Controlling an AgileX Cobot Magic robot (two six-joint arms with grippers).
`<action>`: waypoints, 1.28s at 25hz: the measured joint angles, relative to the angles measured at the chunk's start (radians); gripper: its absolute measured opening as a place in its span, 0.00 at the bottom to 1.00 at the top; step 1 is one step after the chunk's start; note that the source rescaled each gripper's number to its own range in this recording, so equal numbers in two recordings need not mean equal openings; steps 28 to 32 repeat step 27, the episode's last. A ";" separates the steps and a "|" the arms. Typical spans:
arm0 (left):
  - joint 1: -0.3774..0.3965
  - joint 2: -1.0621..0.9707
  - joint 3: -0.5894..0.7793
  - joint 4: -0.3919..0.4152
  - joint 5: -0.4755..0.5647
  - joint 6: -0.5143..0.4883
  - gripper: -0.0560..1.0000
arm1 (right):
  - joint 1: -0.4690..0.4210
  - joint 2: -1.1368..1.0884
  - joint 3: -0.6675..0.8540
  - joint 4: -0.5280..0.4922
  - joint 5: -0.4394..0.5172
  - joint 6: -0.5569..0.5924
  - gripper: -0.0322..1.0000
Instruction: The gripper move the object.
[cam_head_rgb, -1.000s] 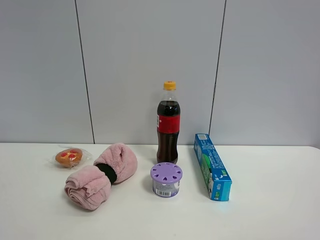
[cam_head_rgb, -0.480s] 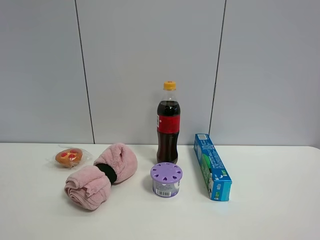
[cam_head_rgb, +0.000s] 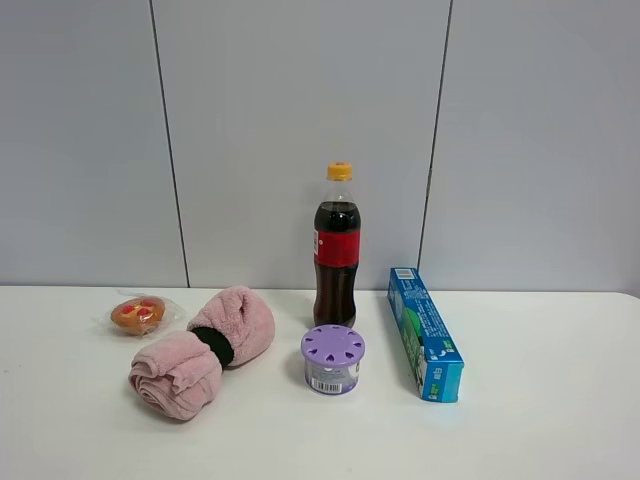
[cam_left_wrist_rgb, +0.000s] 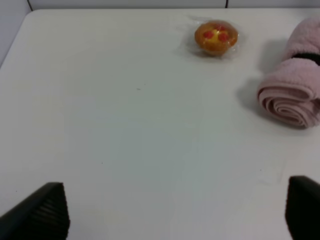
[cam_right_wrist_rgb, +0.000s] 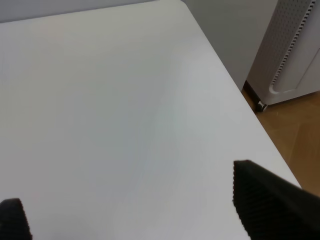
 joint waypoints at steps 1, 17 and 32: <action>0.000 0.000 0.000 0.000 0.000 0.000 1.00 | 0.000 0.000 0.000 0.000 0.000 0.000 0.79; 0.000 0.000 0.000 0.000 0.000 0.000 1.00 | 0.000 0.000 0.000 0.000 0.000 0.000 0.79; 0.000 0.000 0.000 0.000 0.000 0.000 1.00 | 0.000 0.000 0.000 0.000 0.000 0.000 0.79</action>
